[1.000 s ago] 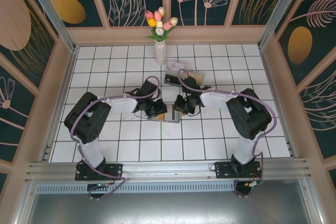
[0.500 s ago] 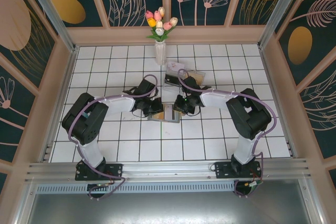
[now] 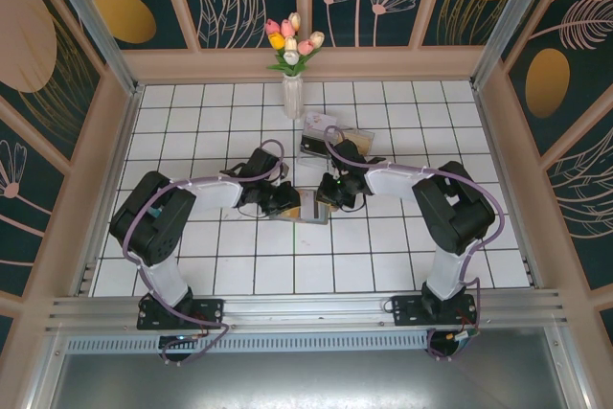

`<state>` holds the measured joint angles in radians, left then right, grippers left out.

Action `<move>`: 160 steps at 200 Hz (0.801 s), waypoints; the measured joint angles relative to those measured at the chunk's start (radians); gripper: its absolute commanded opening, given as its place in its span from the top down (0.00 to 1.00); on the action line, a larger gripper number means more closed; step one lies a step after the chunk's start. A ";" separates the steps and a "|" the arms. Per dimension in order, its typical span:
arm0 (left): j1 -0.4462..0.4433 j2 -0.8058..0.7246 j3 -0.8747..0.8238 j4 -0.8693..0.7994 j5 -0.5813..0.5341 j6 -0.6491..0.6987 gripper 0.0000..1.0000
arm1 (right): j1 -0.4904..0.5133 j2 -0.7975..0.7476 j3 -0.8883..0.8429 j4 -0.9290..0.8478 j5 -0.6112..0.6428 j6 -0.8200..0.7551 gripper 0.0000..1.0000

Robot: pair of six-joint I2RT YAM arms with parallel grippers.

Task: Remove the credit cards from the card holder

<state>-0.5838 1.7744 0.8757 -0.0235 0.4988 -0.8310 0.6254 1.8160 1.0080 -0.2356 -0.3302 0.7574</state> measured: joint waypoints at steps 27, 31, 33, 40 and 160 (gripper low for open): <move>-0.005 0.000 -0.006 0.021 0.018 -0.017 0.82 | 0.000 0.000 0.000 0.000 0.000 0.000 0.84; -0.006 0.001 -0.006 0.023 0.018 -0.019 0.82 | 0.000 0.000 0.000 0.000 0.000 0.000 0.84; -0.007 0.001 -0.006 0.024 0.018 -0.019 0.82 | 0.000 0.000 0.000 0.000 0.000 0.000 0.84; -0.008 0.002 -0.006 0.024 0.018 -0.020 0.82 | 0.000 0.000 0.000 0.000 0.000 0.000 0.84; -0.030 0.035 0.040 -0.039 -0.021 -0.026 0.79 | 0.000 0.001 0.001 0.000 0.000 0.000 0.84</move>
<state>-0.6140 1.8091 0.9161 -0.0628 0.4782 -0.8574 0.6254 1.8168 1.0092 -0.2356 -0.3305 0.7570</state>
